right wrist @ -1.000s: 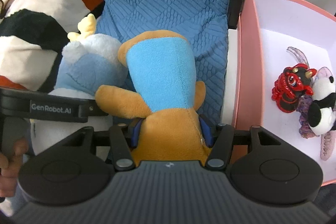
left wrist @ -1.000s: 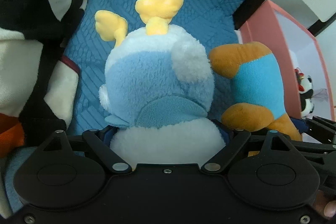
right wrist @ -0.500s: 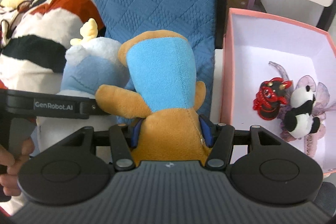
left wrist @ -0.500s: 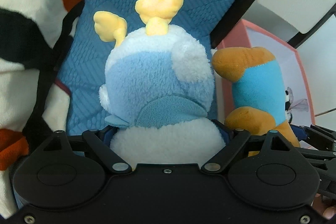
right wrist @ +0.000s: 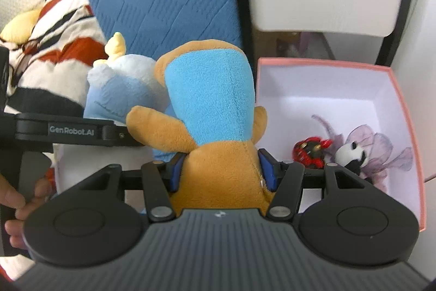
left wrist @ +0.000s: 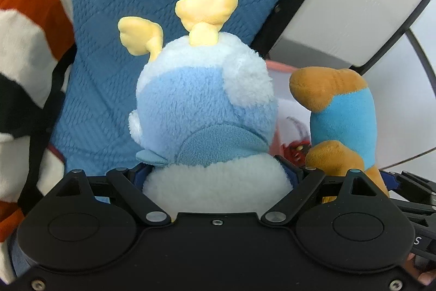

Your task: Organize objects

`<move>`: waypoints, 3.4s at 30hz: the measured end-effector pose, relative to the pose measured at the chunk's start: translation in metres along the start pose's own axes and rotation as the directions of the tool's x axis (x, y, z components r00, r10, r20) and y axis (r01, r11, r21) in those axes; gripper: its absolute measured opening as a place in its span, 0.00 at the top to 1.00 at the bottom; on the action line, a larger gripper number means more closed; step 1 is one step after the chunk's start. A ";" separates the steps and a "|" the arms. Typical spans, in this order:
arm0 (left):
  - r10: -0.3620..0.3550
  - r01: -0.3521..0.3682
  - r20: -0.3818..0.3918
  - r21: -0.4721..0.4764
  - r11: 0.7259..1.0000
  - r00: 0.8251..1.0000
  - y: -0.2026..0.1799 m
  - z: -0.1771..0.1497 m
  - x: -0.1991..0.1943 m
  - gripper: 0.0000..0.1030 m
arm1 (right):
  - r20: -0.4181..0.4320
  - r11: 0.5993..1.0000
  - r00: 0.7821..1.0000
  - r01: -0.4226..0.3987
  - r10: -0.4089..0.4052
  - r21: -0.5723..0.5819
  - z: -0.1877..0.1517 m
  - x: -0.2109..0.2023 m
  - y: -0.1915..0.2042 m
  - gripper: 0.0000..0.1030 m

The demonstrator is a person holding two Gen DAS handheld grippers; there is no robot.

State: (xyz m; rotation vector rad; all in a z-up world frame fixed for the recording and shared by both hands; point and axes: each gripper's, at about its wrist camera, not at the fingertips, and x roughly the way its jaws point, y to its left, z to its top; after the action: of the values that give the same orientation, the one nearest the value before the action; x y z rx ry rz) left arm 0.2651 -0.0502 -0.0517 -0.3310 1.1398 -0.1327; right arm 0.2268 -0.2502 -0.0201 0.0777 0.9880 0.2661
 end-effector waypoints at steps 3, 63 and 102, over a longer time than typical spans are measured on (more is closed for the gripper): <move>-0.024 0.024 0.025 -0.012 1.000 0.999 -0.016 0.010 -0.008 0.15 | 0.030 1.000 0.999 0.011 -0.012 0.022 0.008 -0.010 -0.014 0.43; -0.064 0.038 0.153 0.169 0.985 0.986 -0.211 0.001 0.001 0.01 | 0.127 0.944 0.975 0.138 -0.183 0.299 -0.037 -0.044 -0.210 0.32; -0.208 0.079 0.381 0.326 0.942 0.901 -0.149 -0.145 -0.205 0.00 | 0.320 0.974 0.943 0.014 -0.089 0.227 -0.145 -0.200 -0.061 0.32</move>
State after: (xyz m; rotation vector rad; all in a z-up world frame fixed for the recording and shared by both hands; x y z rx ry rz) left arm 0.0583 -0.1631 0.1202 -0.1568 0.6595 -0.3511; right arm 0.0132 -0.3682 0.0512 0.2914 0.6824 0.0877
